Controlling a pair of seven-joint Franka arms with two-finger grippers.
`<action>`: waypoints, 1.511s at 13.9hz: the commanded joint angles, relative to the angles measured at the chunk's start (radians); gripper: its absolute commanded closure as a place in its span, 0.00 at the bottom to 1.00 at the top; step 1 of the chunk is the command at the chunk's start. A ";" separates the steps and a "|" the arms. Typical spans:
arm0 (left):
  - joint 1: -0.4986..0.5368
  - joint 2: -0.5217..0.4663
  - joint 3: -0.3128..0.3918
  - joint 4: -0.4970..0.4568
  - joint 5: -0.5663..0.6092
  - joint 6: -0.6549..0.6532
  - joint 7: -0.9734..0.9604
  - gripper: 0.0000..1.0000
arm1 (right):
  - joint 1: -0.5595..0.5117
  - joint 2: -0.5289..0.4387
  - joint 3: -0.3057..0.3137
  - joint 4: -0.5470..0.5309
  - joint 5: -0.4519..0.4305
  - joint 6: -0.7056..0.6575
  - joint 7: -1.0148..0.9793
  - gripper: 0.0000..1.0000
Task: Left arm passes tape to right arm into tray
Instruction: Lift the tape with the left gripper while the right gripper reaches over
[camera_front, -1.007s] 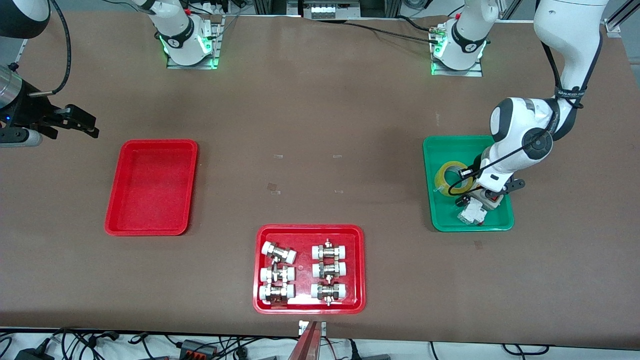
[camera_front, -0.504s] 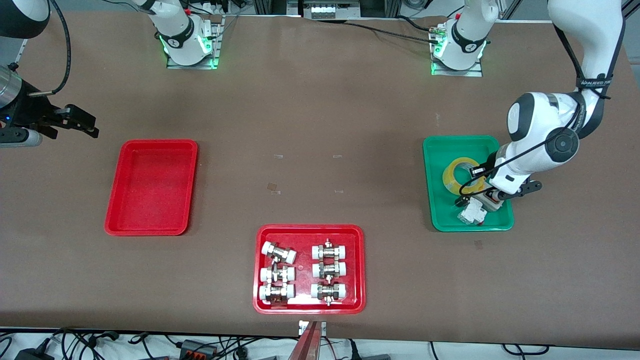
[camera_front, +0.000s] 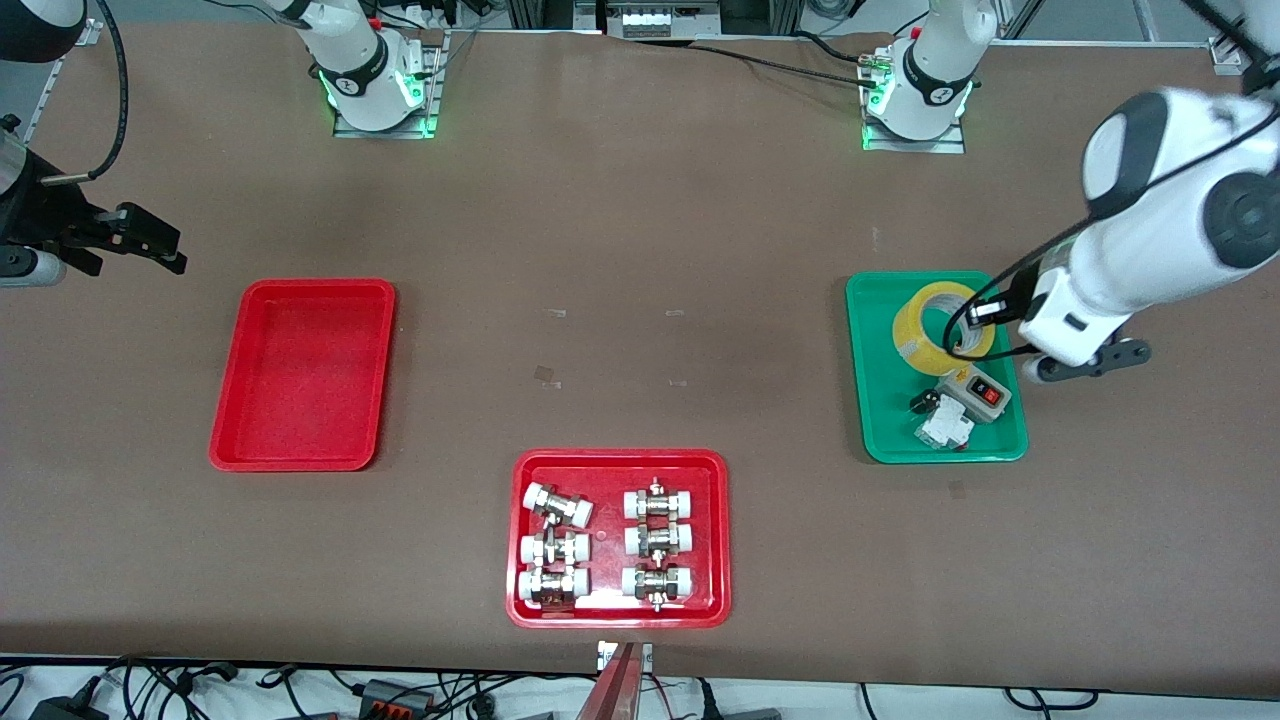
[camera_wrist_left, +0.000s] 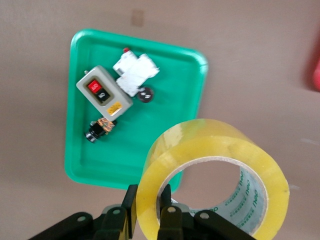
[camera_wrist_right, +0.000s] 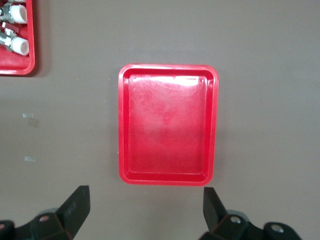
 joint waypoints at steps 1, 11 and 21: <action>0.008 -0.022 -0.004 0.135 -0.052 -0.176 0.053 1.00 | -0.003 -0.002 0.005 0.010 -0.001 -0.023 -0.005 0.00; -0.196 0.047 -0.008 0.155 -0.244 -0.101 0.031 1.00 | -0.006 0.016 0.005 0.015 -0.004 -0.038 -0.005 0.00; -0.496 0.330 -0.004 0.168 -0.451 0.422 -0.232 1.00 | 0.076 0.169 0.016 0.018 0.201 -0.027 -0.005 0.00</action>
